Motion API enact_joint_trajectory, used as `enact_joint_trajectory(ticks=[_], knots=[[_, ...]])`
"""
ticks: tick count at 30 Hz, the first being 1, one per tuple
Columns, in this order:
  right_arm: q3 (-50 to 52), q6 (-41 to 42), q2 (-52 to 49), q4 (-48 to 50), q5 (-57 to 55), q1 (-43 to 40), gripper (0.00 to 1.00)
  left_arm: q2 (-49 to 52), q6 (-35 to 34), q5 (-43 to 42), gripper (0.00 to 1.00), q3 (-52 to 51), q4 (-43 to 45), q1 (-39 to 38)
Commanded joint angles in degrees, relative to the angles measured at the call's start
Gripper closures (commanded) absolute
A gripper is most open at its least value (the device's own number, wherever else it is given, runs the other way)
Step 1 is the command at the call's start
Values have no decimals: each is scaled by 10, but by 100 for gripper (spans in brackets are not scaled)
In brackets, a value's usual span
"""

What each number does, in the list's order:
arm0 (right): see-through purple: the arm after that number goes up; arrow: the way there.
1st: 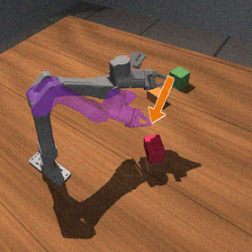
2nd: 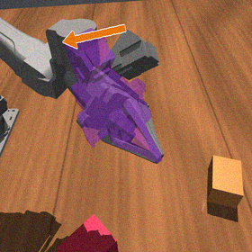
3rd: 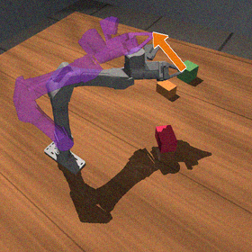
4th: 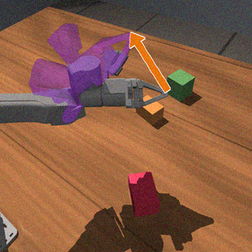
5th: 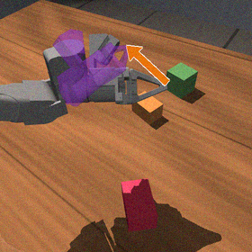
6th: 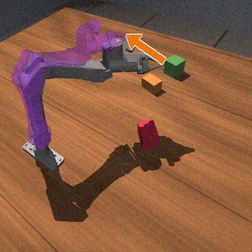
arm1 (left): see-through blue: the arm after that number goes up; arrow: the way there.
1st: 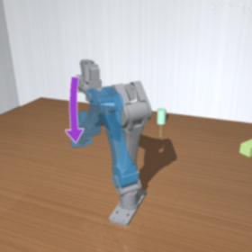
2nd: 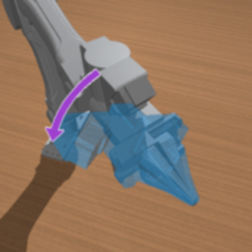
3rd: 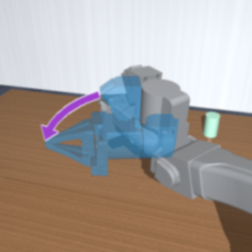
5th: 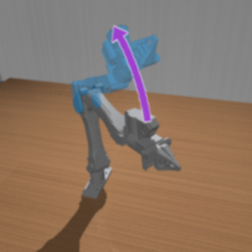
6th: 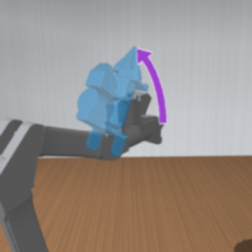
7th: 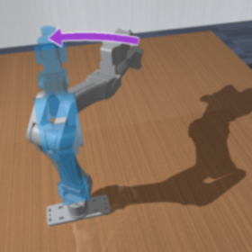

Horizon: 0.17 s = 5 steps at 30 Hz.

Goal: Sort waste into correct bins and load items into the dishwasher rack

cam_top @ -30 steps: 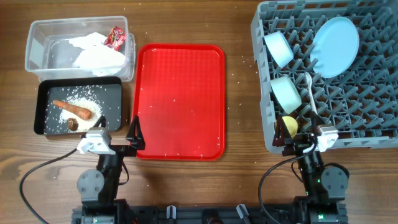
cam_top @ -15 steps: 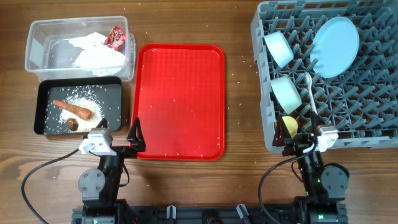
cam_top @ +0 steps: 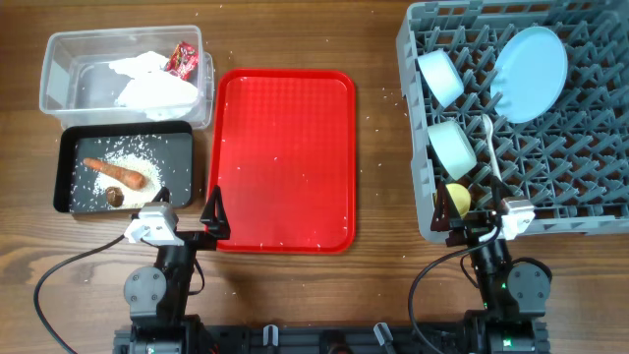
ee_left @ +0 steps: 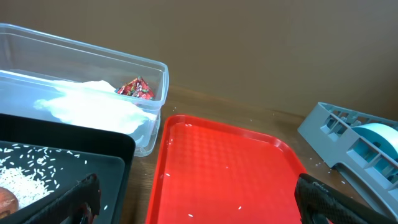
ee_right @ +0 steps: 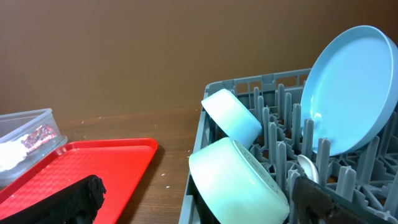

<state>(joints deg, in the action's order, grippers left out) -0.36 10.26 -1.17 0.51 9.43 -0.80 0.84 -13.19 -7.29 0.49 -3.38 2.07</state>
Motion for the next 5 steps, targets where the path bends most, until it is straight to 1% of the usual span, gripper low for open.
enact_joint_trajectory(ticks=[1, 5], knots=[[1, 4, 4, 3, 10, 3, 0, -5, -6, 3, 0, -2, -5, 4], [1, 4, 4, 3, 10, 3, 0, -5, -6, 3, 0, -2, -5, 4]])
